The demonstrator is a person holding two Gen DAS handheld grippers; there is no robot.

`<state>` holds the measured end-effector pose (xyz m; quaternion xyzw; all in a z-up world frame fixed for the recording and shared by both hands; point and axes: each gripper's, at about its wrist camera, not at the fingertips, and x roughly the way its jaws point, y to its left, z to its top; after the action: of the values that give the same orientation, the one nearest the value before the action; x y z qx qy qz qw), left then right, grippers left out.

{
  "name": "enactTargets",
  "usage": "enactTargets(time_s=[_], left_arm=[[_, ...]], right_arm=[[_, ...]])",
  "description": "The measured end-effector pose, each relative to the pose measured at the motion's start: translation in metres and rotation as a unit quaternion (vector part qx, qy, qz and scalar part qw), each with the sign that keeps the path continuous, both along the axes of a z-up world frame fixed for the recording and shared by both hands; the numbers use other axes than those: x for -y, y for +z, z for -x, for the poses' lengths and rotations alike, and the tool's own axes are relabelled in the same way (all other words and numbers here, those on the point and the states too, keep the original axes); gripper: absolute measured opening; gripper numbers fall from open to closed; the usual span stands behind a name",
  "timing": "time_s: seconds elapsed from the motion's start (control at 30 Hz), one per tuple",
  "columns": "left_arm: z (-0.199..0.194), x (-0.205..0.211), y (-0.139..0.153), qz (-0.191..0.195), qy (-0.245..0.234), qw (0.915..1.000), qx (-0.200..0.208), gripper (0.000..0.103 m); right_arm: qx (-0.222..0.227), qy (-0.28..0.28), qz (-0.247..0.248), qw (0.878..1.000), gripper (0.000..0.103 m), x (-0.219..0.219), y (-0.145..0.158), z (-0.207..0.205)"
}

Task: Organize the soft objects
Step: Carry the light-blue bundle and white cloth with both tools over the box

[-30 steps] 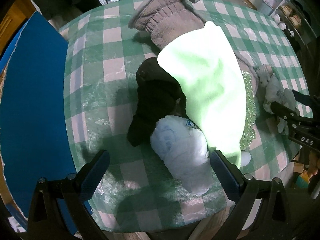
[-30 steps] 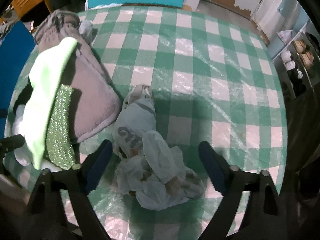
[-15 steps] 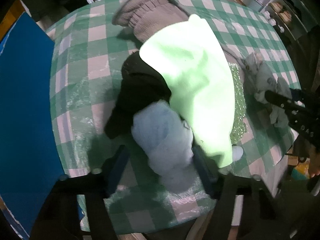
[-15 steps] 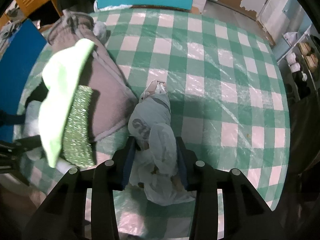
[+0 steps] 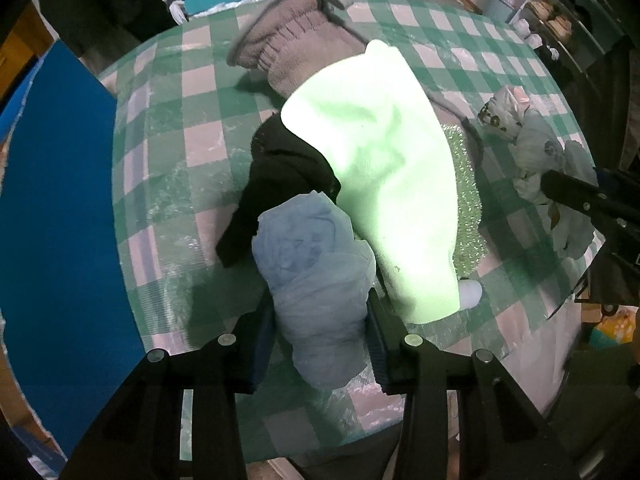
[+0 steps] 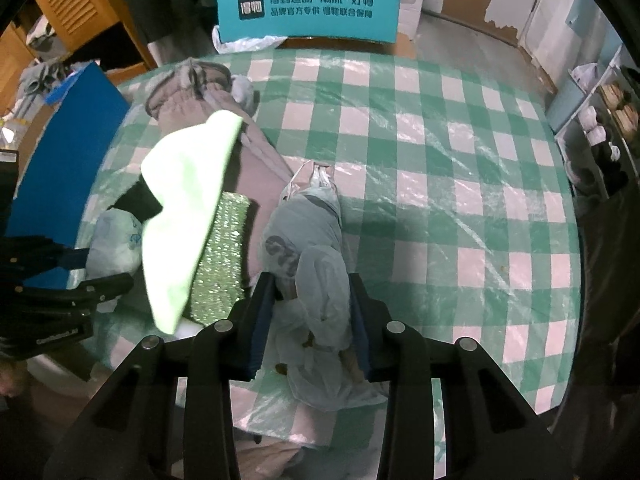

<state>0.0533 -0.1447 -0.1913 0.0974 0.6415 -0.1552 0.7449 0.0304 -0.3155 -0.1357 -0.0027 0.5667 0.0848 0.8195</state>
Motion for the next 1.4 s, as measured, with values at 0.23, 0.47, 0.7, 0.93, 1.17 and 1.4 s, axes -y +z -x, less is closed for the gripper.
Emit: enactTargets(time_s=[0.23, 0.47, 0.7, 0.93, 1.17, 1.4], left_arm=[[0.005, 0.002, 0.011, -0.003, -0.001, 0.9998, 0.021, 0.041], [0.015, -0.021, 0.047, 0.003, -0.001, 0.9992, 0.039, 0.041], [0.026, -0.035, 0.07, 0.003, -0.002, 0.9984, 0.056, 0.041], [0.031, -0.05, 0.091, 0.005, -0.002, 0.9969, 0.079, 0.041], [0.037, -0.064, 0.112, 0.006, -0.001, 0.9945, 0.105, 0.041], [0.04, -0.079, 0.127, 0.01, 0.007, 0.9925, 0.121, 0.042]], right_arm=[[0.021, -0.001, -0.009, 1.0, 0.034, -0.001, 0.021, 0.005], [0.036, 0.01, -0.018, 0.999, 0.034, -0.013, 0.036, 0.01], [0.049, 0.016, -0.026, 0.998, 0.034, -0.023, 0.051, 0.013], [0.061, 0.03, -0.031, 0.997, 0.034, -0.038, 0.067, 0.013], [0.077, 0.049, -0.035, 0.995, 0.034, -0.058, 0.083, 0.011], [0.084, 0.066, -0.039, 0.993, 0.033, -0.08, 0.092, 0.01]])
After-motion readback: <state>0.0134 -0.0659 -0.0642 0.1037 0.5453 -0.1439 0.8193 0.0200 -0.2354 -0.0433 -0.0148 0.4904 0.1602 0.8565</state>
